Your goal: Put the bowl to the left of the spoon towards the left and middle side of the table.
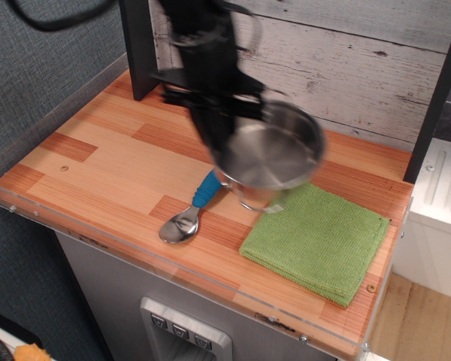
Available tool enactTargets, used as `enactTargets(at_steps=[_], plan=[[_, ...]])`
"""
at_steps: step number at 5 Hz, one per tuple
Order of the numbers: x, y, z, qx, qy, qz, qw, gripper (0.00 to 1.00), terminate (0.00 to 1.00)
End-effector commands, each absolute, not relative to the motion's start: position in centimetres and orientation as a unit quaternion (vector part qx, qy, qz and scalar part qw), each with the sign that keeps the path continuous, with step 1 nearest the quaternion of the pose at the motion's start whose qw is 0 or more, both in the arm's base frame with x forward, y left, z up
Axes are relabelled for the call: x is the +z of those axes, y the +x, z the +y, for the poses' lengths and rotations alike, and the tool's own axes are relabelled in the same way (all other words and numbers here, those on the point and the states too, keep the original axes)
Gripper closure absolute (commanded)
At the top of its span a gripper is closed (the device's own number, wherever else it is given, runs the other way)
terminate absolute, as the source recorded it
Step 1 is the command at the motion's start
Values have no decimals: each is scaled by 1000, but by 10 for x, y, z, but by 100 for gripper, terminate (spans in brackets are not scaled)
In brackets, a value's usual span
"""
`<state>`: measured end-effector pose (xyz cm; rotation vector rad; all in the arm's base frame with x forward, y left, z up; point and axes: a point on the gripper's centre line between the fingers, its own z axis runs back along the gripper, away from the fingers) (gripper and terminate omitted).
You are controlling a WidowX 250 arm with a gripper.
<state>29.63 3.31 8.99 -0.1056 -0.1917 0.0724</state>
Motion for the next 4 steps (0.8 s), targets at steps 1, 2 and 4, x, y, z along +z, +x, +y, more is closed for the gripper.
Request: enactTargets(at_steps=[1,2,4], plan=[[88,296,113,125,-35,-107,986,100,0],[72,295,153,168,-34,-96,980,100,0],[44,289,190,215,-14,-78,973,100,0]])
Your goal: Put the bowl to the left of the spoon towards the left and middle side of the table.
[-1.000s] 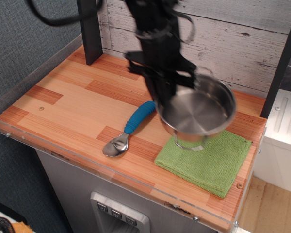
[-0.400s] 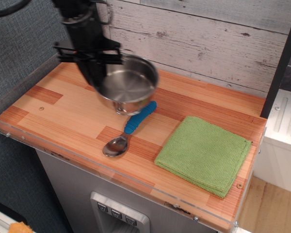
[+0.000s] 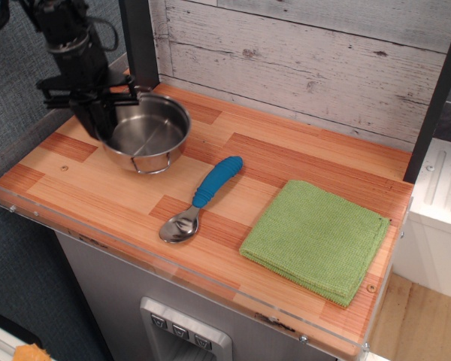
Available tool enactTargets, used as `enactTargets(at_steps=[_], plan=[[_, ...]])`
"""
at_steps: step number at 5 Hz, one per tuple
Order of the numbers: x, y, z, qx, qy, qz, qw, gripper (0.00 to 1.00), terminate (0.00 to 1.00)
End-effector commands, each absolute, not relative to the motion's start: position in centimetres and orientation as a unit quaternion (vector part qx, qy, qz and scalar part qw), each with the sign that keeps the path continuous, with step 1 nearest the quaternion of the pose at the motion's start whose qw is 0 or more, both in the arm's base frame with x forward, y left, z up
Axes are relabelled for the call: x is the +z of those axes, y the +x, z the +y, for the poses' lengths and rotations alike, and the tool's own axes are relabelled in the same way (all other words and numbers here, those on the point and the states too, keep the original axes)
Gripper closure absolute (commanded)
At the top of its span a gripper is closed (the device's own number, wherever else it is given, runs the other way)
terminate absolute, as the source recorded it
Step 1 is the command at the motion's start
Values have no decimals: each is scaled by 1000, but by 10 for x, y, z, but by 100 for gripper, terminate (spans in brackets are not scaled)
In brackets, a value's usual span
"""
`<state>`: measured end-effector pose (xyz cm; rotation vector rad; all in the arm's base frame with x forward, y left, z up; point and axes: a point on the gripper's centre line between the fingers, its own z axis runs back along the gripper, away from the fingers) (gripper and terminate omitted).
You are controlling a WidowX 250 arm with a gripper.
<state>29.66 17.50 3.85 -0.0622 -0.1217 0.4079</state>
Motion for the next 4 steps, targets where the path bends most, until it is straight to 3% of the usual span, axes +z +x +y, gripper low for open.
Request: enactTargets(at_steps=[1,3,4], plan=[[38,289,193,218,-9,-72,973,100,0],[29,291,198,222,15,-69,972,100,0],[32,289,198,220,19,-74,972,0,0]])
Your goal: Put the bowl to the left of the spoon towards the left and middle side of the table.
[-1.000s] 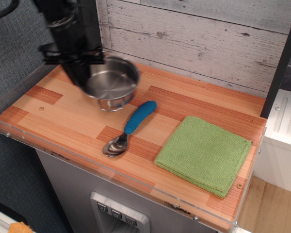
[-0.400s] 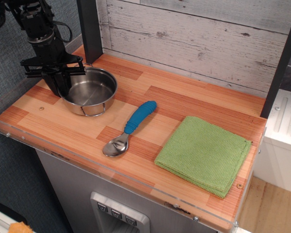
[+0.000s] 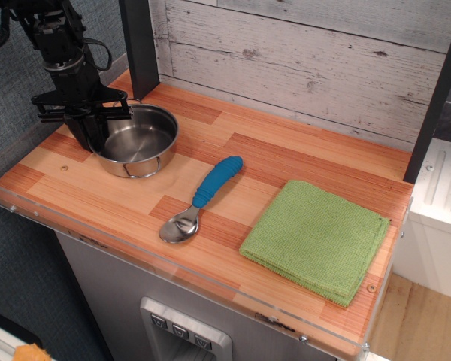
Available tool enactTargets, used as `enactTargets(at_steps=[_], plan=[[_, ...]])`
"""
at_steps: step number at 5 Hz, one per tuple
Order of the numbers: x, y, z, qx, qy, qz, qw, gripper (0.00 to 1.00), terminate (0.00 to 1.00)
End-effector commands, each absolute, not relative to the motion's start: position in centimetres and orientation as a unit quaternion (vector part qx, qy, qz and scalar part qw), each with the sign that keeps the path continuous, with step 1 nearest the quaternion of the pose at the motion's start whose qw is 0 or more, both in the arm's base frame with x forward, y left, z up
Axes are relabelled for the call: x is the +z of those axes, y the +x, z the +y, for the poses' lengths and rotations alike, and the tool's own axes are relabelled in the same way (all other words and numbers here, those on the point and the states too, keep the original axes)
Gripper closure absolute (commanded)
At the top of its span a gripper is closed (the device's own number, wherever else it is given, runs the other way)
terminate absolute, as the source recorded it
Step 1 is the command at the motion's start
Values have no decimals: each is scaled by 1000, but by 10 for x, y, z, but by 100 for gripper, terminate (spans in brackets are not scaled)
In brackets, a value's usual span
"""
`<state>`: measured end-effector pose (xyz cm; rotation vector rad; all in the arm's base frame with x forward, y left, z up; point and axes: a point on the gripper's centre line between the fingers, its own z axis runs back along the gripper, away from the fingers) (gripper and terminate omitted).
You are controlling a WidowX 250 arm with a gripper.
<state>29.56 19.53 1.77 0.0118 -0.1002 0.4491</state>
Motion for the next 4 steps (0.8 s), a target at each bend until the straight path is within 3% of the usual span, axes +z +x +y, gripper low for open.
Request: enactTargets(at_steps=[1,4], plan=[[40,289,197,215,24,-79,973,0,0],[96,299,166,185,42,-110,976,0,0]])
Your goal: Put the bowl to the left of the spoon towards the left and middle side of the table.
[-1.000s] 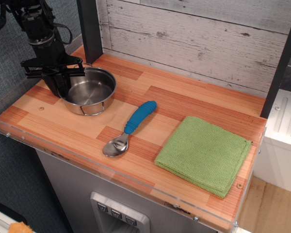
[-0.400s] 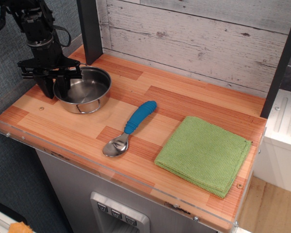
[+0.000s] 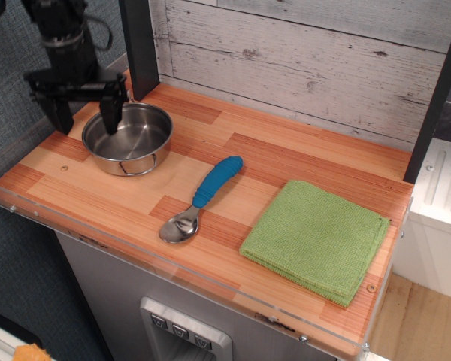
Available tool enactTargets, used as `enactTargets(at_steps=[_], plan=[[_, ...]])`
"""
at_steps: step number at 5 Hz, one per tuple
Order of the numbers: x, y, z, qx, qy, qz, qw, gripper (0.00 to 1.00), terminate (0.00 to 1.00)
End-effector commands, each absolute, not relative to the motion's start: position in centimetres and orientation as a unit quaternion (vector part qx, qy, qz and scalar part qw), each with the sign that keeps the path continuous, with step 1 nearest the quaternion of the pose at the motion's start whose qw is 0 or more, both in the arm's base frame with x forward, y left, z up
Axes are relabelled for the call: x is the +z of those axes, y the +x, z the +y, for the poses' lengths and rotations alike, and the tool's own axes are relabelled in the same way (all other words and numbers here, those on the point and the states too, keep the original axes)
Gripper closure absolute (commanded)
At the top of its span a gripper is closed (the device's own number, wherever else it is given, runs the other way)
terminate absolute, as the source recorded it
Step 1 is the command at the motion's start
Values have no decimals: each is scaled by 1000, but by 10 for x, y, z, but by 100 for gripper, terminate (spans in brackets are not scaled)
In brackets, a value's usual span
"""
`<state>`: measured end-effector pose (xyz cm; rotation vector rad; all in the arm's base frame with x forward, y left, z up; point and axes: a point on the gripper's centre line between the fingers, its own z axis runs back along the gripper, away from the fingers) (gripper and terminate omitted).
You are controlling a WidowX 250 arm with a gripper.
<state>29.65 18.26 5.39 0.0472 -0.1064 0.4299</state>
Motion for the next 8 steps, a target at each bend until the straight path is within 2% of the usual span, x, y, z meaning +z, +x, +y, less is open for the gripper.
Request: enactTargets(at_steps=[1,2,3,4,6,7,8], plan=[[112,312,132,126,35,-122,984,0,0],[116,329,92,55,23,-134,989,0,0],[115,345,53,-15,41,-144,989,0,0],[114,352,23,-62,41,-144,987,0,0],[115,357,-7,-111,15,-155,982,0,0],[115,357,-7,-111,15,-155,982,0,0],[115,357,-7,-111,15,-155,982,0,100]])
